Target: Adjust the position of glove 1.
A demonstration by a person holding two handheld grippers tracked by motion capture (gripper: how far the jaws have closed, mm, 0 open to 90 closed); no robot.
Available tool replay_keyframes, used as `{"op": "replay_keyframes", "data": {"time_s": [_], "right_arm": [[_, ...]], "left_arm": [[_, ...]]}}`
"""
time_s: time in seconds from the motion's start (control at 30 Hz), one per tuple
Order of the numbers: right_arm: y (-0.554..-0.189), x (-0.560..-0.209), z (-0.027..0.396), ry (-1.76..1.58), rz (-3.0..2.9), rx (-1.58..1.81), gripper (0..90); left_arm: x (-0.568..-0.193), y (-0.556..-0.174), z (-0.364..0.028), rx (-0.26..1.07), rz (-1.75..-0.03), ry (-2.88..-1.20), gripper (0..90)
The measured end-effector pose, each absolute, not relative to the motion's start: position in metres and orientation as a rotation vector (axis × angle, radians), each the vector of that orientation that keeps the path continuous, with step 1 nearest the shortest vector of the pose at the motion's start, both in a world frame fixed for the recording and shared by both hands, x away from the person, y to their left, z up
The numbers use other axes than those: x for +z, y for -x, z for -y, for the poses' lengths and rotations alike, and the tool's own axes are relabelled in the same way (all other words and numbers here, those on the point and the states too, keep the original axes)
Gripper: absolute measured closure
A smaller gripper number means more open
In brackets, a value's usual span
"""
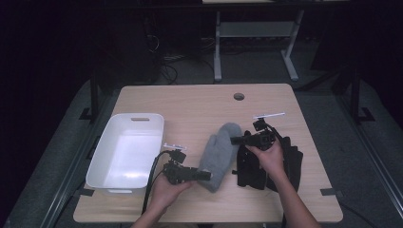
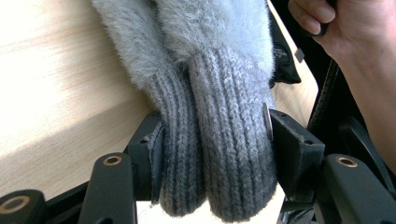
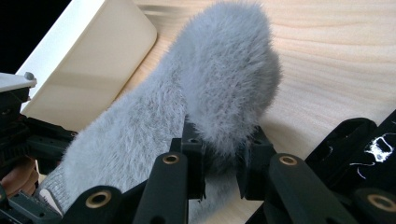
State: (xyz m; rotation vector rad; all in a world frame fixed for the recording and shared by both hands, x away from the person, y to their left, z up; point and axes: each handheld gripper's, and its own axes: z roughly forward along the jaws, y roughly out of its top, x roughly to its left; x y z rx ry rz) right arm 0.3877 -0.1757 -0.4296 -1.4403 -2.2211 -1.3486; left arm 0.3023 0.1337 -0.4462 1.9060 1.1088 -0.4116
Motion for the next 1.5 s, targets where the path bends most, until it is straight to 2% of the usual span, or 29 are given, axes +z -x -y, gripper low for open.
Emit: {"op": "replay_keyframes", "data": {"time_s": [1.5], "right_arm": [[-0.39, -0.376, 0.16, 1.394, 2.169, -1.43, 75.6]], "left_arm": [[-0.414, -0.297, -0.148, -0.373, -1.051, -1.848, 43.5]]}}
